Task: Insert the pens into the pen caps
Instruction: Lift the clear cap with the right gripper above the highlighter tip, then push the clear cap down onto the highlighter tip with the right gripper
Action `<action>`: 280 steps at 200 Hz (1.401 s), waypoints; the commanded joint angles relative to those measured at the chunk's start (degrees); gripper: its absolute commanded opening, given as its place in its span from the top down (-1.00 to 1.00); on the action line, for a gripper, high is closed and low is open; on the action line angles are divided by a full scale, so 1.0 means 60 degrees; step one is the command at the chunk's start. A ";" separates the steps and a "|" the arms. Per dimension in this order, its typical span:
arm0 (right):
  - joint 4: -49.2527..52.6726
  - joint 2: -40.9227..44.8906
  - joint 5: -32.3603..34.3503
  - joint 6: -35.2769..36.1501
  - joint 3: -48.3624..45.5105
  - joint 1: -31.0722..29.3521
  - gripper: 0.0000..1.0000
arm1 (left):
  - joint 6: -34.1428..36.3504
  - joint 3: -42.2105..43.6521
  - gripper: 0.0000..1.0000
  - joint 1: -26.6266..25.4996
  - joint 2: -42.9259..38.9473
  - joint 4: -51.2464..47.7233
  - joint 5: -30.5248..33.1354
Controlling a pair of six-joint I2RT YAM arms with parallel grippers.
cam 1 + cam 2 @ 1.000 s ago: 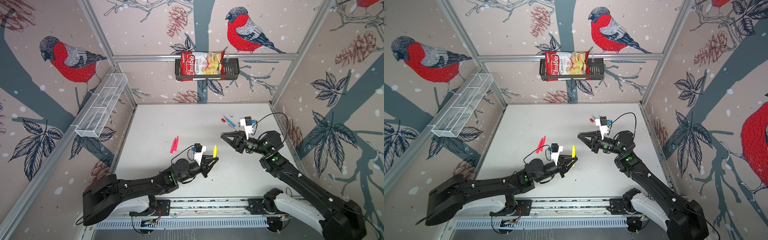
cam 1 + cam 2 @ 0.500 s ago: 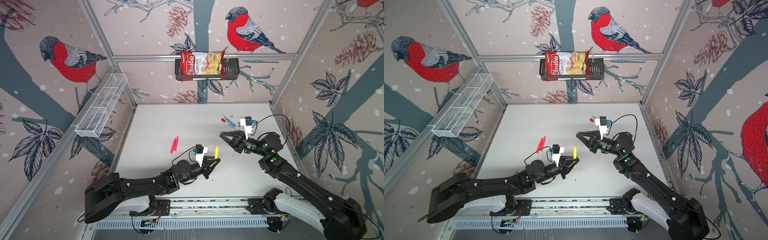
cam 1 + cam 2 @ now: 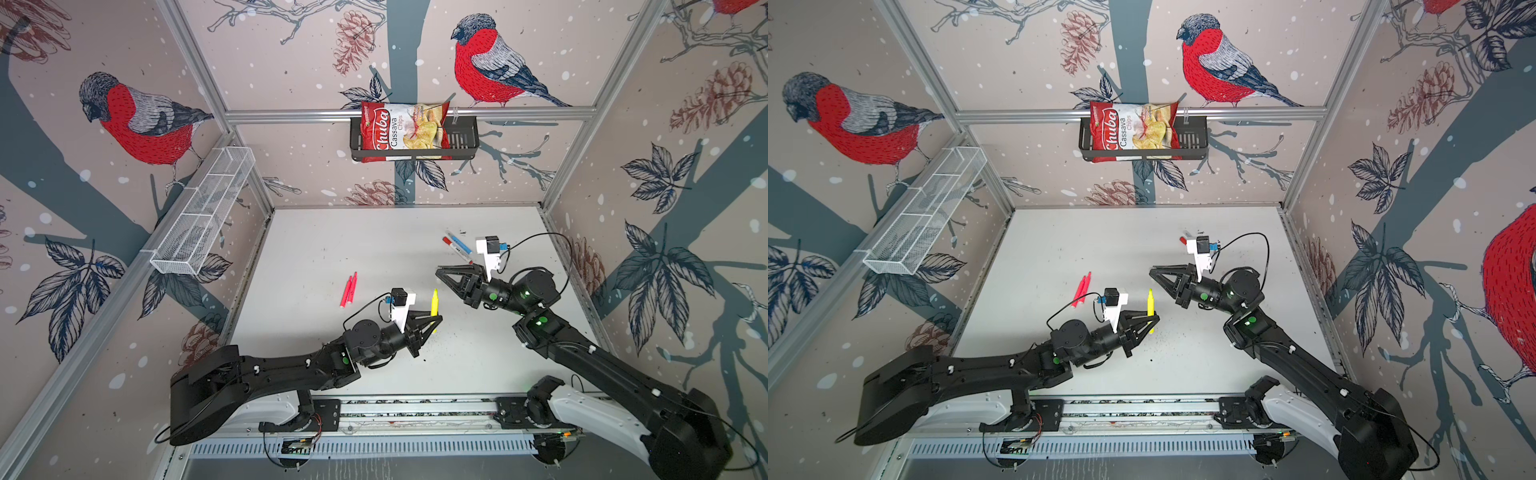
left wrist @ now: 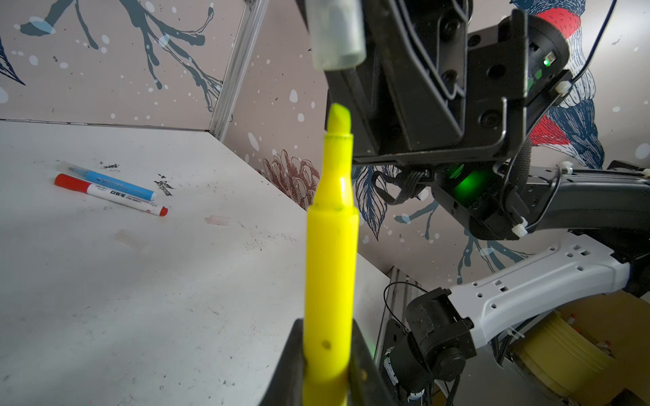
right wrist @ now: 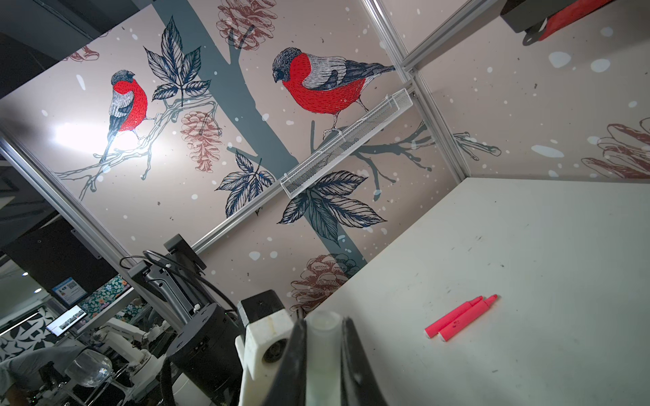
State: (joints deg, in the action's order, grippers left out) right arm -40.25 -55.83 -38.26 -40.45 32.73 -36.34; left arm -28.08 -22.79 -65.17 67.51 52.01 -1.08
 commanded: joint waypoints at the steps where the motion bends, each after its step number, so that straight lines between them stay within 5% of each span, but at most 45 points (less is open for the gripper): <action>1: -0.0528 0.0004 0.0151 -0.0077 -0.0049 -0.0059 0.83 | 0.0159 -0.0110 1.00 -0.0033 0.0037 0.0444 0.0081; 157: -0.0715 0.0242 0.0292 -0.0100 -0.0441 -0.0402 0.83 | 0.0086 -0.0169 1.00 -0.0031 -0.0017 0.0599 0.0229; 280: 0.1506 0.0371 0.2717 0.1610 -0.0215 -0.1755 0.82 | -0.0041 -0.0172 1.00 -0.0032 -0.0046 0.0978 0.0316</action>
State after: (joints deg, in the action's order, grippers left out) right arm -38.06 -53.71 -26.70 -35.64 30.33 -44.91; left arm -28.71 -23.70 -65.34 67.85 53.43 1.43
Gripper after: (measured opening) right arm 0.150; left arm 0.175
